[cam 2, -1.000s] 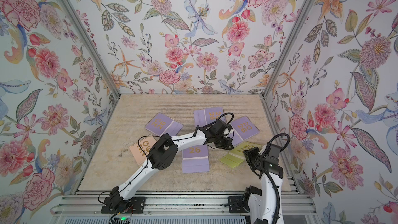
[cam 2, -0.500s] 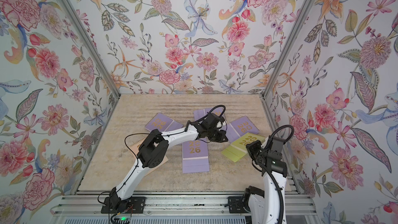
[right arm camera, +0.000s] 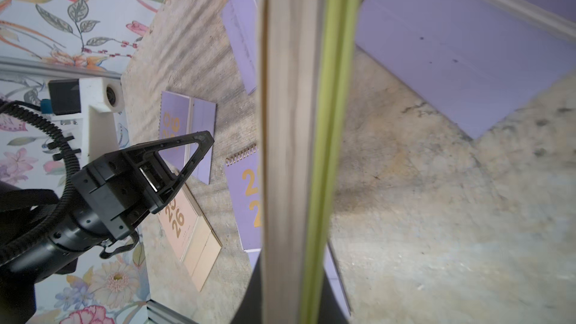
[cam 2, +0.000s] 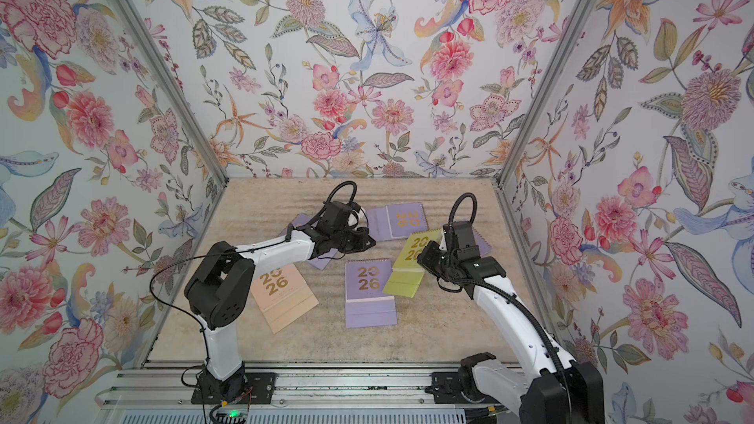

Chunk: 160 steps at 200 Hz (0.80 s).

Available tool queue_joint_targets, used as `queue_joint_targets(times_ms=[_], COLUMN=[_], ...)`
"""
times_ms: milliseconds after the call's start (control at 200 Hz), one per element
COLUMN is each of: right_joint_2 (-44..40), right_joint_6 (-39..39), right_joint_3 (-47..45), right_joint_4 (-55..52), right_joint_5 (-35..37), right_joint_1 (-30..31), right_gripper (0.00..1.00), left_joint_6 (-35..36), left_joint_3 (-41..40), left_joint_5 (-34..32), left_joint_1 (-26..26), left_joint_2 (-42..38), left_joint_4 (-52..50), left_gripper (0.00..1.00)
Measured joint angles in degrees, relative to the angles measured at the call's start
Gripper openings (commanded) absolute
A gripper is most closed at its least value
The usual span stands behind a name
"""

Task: Stack the calendars
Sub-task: Place the calendar at the calendar.

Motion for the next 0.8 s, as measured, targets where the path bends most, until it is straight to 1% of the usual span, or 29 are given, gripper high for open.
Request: queue_joint_targets(times_ms=[120,215,425,560,801], right_joint_2=[4.15,6.05,9.27,10.14,11.65], right_joint_6=[-0.59,-0.66,-0.85,-1.20,-2.93], right_joint_3=[1.01,1.01,0.94,-0.24,-2.91], right_joint_4=[5.09,8.20,14.08,16.52,17.90], right_joint_5=[-1.75,-3.82,-9.75,-13.70,-19.58], right_joint_1=[4.37,6.49,9.70,10.62,10.62], right_gripper=[0.00,0.00,0.00,0.00,0.00], left_joint_6=[0.02,0.02,-0.39,-0.90,-1.51], left_joint_3=[-7.21,-11.96,-20.31,-23.28,-24.72], left_joint_5=[-0.79,-1.18,-2.21,-2.47,-2.97], left_joint_1=[2.23,3.21,3.54,3.54,3.54], left_joint_2=[-5.35,-8.96,-12.63,-12.85,-13.05], left_joint_4=[0.79,1.20,2.86,3.32,4.63], left_gripper=[0.00,0.00,0.00,0.00,0.00])
